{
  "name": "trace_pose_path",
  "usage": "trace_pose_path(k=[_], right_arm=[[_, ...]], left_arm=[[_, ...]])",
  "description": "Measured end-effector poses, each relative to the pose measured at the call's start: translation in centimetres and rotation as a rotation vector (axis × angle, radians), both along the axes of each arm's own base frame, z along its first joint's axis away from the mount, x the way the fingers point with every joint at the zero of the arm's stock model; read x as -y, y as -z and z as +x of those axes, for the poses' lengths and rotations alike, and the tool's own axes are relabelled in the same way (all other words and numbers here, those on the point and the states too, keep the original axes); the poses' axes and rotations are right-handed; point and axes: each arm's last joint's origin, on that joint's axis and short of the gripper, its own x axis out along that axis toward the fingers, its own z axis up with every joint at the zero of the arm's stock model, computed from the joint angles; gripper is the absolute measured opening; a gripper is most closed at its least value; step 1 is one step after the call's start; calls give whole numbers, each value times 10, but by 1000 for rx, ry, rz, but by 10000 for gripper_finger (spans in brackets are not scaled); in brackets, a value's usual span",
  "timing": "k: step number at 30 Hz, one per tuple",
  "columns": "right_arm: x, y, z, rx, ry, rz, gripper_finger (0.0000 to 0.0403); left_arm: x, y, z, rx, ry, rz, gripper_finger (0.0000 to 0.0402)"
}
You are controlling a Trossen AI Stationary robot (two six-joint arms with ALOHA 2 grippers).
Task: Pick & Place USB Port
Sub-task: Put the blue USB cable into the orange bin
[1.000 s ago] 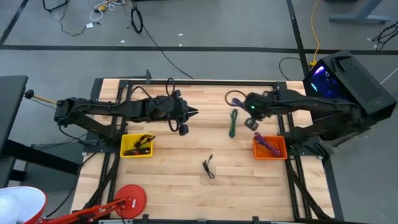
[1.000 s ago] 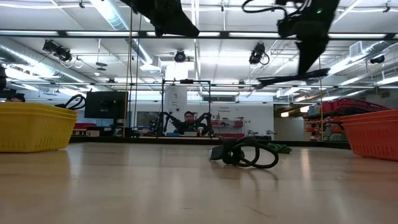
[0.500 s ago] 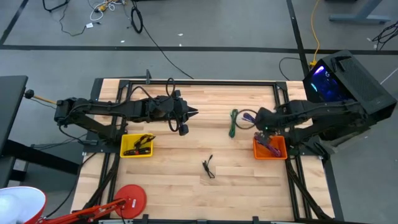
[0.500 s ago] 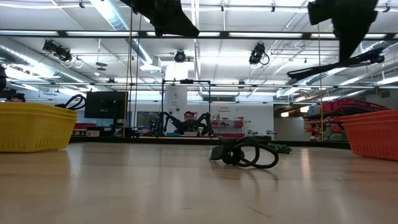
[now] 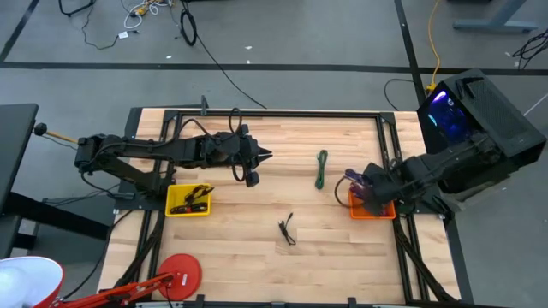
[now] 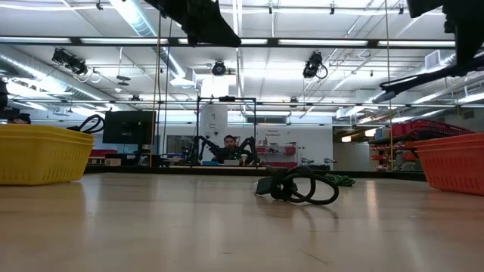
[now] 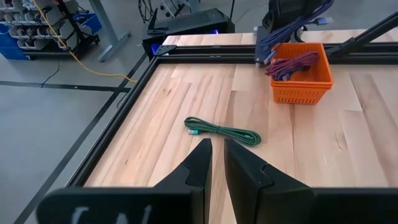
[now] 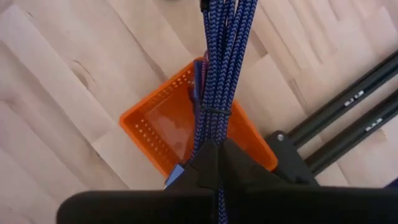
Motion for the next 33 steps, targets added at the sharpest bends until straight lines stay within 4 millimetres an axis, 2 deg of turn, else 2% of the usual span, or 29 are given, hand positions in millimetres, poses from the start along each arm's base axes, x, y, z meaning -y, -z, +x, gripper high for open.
trace_pose_path(k=[5, 11, 21, 29, 33], right_arm=[[-11, 6, -6, 20, 31, -29, 0], [-19, 28, -15, -37, 92, -47, 0], [-18, 60, -27, -97, 196, -135, 0], [-16, 95, -31, -104, 217, -149, 0], [-16, 95, -30, -95, 215, -155, 0]], left_arm=[[0, 1, 0, -6, 0, 0, 48], [0, 1, 0, -10, 0, -1, 48], [0, 1, 0, -10, 1, 1, 48], [0, 1, 0, -10, 1, 1, 48], [0, 1, 0, -10, 0, 0, 48]])
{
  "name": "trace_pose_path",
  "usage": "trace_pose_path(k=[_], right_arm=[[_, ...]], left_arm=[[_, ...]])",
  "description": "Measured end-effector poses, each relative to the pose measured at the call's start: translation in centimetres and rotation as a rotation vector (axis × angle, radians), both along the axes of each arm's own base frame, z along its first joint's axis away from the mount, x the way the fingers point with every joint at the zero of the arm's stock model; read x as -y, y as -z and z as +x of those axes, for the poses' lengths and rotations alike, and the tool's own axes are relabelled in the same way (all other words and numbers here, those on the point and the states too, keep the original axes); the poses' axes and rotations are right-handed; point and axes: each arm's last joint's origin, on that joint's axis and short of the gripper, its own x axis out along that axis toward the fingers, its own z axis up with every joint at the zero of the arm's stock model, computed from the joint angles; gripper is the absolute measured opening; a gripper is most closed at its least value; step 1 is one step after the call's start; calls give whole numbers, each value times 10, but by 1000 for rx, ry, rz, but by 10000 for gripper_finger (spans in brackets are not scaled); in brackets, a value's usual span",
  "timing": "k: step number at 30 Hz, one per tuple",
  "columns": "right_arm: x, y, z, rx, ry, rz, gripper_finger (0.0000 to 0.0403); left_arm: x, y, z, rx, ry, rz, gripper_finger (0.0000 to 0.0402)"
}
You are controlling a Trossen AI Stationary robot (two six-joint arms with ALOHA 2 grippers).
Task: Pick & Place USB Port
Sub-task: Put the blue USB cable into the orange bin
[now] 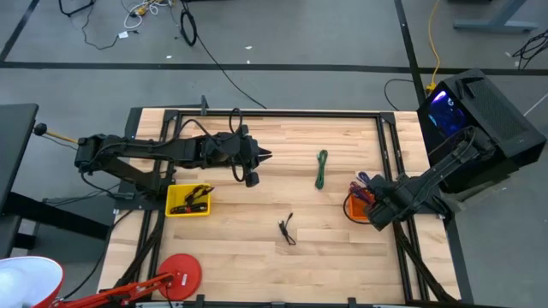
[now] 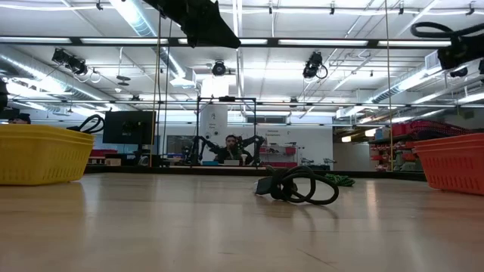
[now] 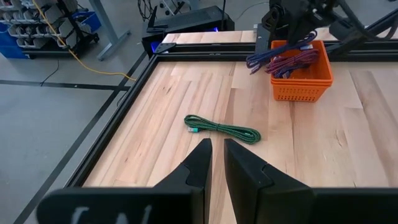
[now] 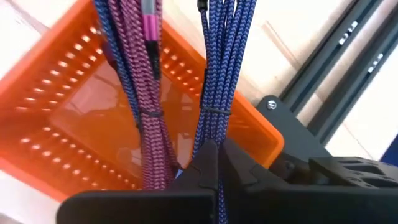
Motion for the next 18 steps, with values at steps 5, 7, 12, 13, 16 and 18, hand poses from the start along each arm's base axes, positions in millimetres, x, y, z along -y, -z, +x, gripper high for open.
trace_pose_path(k=[5, 7, 12, 13, 16, 18], right_arm=[[0, 0, 0, -5, -1, 0, 0], [0, 0, 0, -6, -1, 5, 0], [-1, 1, 1, 2, 2, 27, 3], [-2, 1, 1, 3, -2, 38, 3], [-4, 1, 1, 9, -10, 41, 3], [-5, 1, 0, 9, -16, 41, 2]], left_arm=[[0, 0, 0, 0, 0, 0, 48], [0, 0, 0, 0, 0, 0, 48], [0, 0, 0, 0, 0, 0, 48], [0, 0, 0, 0, 0, -1, 48], [0, 0, 0, 0, 0, -1, 48], [0, 0, 0, 0, 0, -1, 48]])
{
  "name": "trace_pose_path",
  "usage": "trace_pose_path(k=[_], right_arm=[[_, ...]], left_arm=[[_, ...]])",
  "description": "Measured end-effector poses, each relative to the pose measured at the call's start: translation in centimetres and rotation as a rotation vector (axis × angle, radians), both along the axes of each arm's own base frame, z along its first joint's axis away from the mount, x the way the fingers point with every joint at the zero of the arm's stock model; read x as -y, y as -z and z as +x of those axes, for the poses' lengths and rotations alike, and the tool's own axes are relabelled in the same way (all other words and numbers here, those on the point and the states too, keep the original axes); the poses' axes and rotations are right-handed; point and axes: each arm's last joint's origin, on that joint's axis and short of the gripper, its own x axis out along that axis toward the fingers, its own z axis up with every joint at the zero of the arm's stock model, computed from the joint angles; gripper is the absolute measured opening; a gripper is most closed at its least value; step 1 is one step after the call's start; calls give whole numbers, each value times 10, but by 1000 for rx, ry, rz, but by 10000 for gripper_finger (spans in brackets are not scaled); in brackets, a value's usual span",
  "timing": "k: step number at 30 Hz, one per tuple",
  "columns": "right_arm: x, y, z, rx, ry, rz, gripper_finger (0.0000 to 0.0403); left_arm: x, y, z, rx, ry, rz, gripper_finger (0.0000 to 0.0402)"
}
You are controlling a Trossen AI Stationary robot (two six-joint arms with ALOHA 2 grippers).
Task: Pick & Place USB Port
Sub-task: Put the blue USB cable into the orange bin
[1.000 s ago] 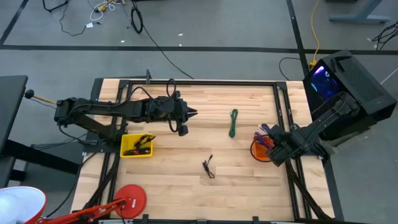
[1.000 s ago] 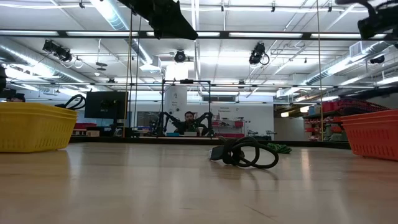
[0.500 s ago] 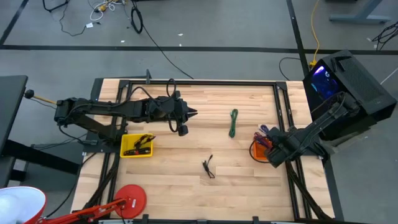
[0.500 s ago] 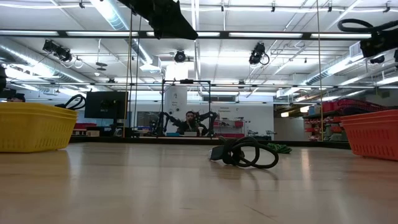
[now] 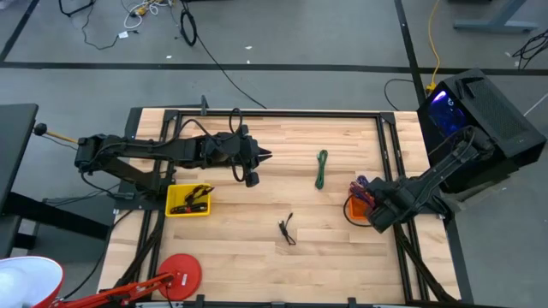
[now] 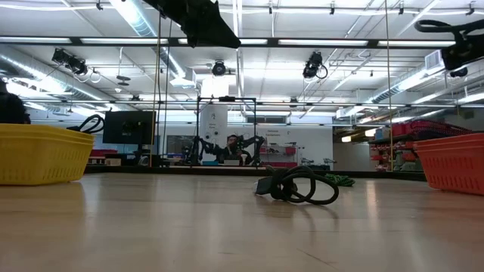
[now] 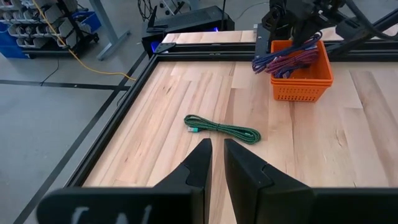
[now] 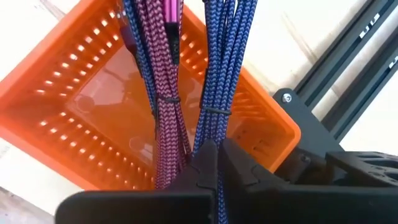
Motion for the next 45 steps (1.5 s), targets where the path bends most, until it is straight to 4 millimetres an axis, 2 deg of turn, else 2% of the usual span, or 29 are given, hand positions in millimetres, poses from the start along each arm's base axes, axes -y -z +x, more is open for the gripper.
trace_pose_path(k=[11, 38, 45], right_arm=[[-4, 0, -3, 11, 5, -3, 9], [-11, 11, 2, 16, 1, -71, 138], [-11, 11, 2, 39, 18, -88, 153]], left_arm=[[0, 0, 0, 1, -1, -2, 48], [0, 0, 0, 1, -1, -1, 48], [0, 0, 0, 1, -1, -1, 48]])
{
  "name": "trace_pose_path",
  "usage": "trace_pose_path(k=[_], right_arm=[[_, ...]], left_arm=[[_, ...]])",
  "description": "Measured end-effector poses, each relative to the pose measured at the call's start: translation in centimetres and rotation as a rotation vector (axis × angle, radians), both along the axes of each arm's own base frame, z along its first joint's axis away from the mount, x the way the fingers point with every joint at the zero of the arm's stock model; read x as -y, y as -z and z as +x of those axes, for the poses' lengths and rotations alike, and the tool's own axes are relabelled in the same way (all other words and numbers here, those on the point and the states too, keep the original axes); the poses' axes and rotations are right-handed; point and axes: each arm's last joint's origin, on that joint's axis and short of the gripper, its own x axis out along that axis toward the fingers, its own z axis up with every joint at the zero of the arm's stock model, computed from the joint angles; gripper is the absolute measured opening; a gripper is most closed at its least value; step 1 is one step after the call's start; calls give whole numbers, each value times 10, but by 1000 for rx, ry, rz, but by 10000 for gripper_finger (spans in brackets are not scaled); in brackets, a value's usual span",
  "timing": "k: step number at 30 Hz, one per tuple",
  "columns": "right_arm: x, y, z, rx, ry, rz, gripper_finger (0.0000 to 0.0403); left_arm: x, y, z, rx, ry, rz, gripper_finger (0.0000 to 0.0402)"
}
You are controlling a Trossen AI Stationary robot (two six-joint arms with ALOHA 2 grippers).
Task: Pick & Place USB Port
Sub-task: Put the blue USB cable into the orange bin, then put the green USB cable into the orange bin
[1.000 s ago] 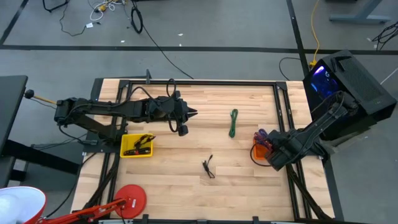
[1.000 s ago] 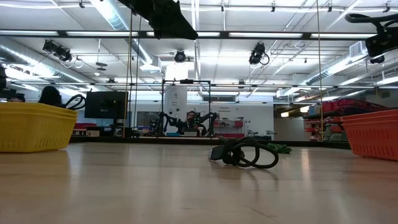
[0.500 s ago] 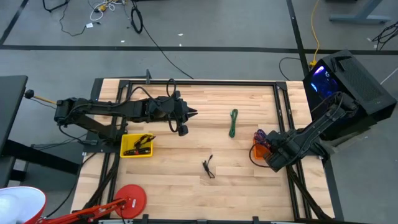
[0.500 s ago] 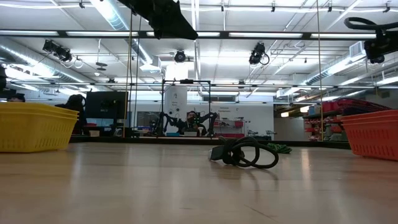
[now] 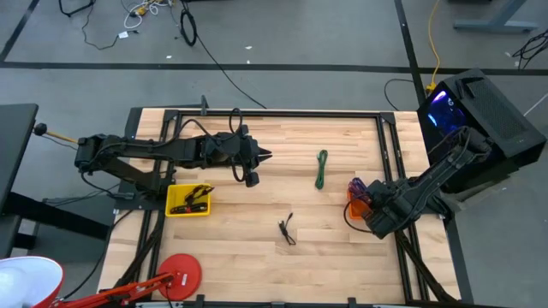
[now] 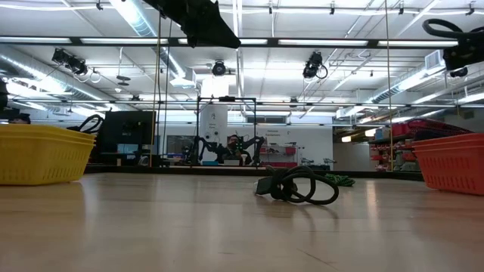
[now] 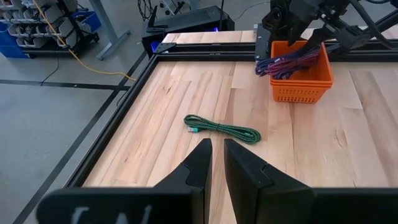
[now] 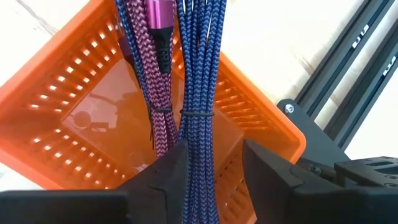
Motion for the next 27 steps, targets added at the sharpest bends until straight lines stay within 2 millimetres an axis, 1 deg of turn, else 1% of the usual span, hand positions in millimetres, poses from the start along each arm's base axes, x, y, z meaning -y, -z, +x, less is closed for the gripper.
trace_pose_path(k=[13, 17, 27], right_arm=[[-4, 6, 4, -43, -8, -40, 153], [-4, 3, 3, -59, -35, -17, 153], [0, -4, 0, -8, -60, 11, 153]], left_arm=[[0, 0, 0, 0, 0, 0, 48], [0, 0, 0, 0, 0, 1, 48], [0, 0, 0, 0, 0, 1, 48]])
